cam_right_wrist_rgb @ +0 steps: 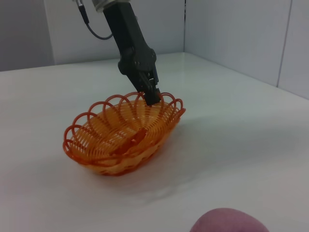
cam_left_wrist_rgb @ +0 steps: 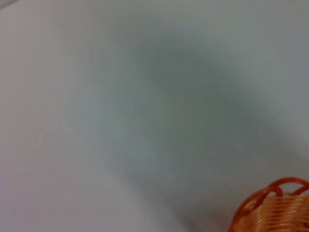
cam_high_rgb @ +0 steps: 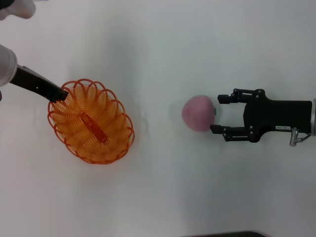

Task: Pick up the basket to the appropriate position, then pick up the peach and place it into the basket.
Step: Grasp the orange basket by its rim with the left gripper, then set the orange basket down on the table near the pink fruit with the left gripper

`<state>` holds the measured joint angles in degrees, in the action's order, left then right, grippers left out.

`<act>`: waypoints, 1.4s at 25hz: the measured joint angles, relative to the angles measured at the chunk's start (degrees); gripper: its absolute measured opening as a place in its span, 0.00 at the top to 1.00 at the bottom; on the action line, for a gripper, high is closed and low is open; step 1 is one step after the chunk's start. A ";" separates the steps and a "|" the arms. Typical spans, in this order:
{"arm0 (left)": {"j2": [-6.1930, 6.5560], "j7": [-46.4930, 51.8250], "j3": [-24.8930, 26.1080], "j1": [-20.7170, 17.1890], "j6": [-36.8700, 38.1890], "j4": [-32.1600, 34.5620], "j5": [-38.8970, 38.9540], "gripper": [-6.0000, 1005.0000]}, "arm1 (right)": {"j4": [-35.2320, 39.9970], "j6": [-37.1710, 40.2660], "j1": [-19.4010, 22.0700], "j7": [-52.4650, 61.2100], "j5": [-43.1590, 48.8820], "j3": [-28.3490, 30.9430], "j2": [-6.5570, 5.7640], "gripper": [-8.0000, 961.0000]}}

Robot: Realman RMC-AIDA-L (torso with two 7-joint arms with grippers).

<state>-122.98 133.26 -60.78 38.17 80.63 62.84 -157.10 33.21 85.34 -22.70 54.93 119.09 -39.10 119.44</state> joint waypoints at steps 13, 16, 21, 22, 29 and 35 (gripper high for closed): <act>3.22 8.27 9.09 6.37 8.04 -9.57 0.64 0.93 | -0.02 0.00 -0.03 0.02 0.00 -0.01 0.00 0.16; 3.78 8.40 12.24 6.91 8.41 -11.80 0.69 0.93 | 0.10 0.00 -0.15 0.59 0.00 -0.01 0.00 0.16; 4.08 9.01 17.91 6.65 10.11 -12.62 0.87 0.94 | 0.15 0.01 -0.29 0.83 0.00 -0.01 0.00 0.16; 4.08 9.01 19.10 6.59 10.66 -12.65 0.90 0.94 | 0.16 0.01 -0.30 0.86 0.00 -0.01 0.00 0.16; 4.07 8.86 25.63 5.02 12.41 -13.53 2.73 0.94 | 0.19 0.01 -0.33 1.24 0.00 -0.01 0.00 0.16; 3.52 9.69 27.39 1.49 10.18 -12.70 6.12 0.94 | 0.15 0.00 -0.33 1.30 0.00 -0.01 0.00 0.16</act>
<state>-119.46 142.95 -33.39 39.66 90.81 50.14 -150.98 33.35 85.34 -23.03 56.24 119.09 -39.11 119.44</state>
